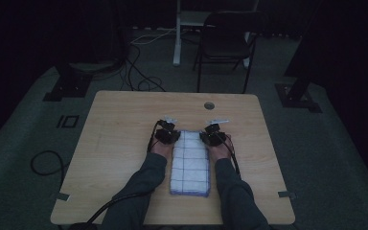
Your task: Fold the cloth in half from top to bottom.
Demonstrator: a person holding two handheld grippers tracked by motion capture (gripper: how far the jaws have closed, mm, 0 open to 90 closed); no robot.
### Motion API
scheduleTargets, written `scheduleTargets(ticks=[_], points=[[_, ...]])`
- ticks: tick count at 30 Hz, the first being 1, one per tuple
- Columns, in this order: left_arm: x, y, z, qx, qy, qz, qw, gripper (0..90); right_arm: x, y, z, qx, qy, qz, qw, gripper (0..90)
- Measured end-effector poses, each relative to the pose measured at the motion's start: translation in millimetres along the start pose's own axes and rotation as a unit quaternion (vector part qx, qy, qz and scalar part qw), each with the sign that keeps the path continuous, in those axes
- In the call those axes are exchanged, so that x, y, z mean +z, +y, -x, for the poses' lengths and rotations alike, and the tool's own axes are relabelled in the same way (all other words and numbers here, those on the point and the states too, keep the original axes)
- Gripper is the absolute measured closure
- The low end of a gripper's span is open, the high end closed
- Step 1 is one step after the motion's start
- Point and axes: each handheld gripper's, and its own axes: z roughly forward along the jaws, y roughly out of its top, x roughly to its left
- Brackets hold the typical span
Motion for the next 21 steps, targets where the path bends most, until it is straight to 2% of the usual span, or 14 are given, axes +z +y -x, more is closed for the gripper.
scheduleTargets(ticks=[6, 9, 14, 21], points=[[-0.5, 3.2, -1.2, -0.011, -0.007, -0.012, 0.9998, 86.7, 0.8, 0.9, 6.3, 0.021, 0.019, 0.001, 0.9996, 86.1], [-1.1, 3.8, -1.4, -0.009, -0.008, -0.012, 0.9999, 87.1, 0.2, 2.1, 5.3, 0.010, 0.015, 0.000, 0.9998, 86.2], [-3.2, 5.1, -3.9, -0.014, -0.012, -0.007, 0.9998, 87.2, -1.5, 4.2, 5.8, 0.005, 0.017, 0.005, 0.9998, 86.3], [-12.7, 12.8, -5.4, -0.014, -0.019, 0.013, 0.9996, 87.2, -8.8, 11.7, 5.8, 0.002, 0.017, 0.020, 0.9997, 86.2]])
